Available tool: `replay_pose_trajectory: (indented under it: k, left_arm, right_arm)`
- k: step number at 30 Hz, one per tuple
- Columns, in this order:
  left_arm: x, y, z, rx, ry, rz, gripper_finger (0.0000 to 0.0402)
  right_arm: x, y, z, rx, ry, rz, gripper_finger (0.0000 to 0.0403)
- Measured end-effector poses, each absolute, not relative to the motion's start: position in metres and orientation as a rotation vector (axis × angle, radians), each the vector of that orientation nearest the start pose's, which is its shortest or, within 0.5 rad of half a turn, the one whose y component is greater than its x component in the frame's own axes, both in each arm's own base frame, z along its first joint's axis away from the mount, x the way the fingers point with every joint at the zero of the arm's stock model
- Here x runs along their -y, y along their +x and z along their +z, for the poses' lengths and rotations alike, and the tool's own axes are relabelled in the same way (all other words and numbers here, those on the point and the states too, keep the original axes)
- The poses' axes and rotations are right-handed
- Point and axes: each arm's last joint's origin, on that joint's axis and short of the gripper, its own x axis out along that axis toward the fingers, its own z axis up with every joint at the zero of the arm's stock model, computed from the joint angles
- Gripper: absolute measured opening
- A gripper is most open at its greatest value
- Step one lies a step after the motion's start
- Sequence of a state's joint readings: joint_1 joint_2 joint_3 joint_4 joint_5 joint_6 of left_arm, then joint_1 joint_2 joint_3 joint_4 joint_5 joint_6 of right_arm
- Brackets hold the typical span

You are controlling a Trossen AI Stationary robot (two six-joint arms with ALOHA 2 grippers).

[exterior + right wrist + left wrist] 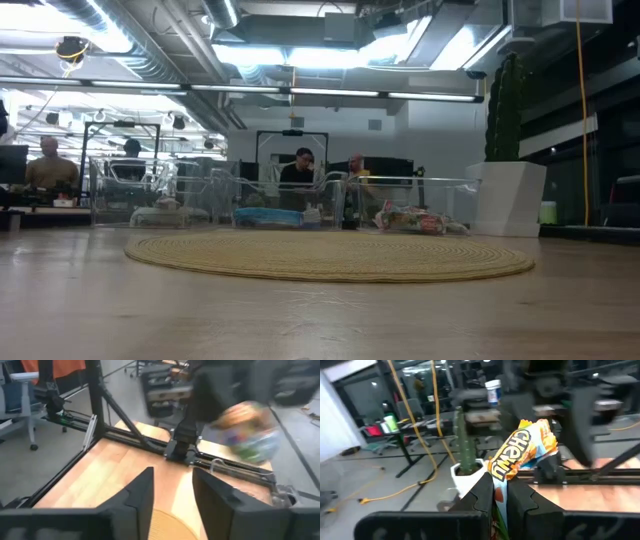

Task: Pick and place Granola Bars by type
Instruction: Put the yellow granola bar into the left transparent bin

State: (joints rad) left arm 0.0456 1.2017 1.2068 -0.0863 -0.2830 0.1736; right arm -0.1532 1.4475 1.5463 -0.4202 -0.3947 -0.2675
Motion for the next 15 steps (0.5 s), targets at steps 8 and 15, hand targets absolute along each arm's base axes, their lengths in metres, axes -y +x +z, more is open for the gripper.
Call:
replay_pose_trajectory:
  k: [8, 15]
  left_arm:
    - [-0.023, 0.248, 0.431, -0.264, 0.305, 0.422, 0.0016]
    - [-0.024, 0.214, 0.462, -0.399, 0.37, 0.53, 0.0016]
  right_arm:
    - [0.039, 0.31, 0.41, -0.384, -0.166, 0.208, 0.0185]
    - [0.04, 0.306, 0.401, -0.499, -0.147, 0.188, 0.0189]
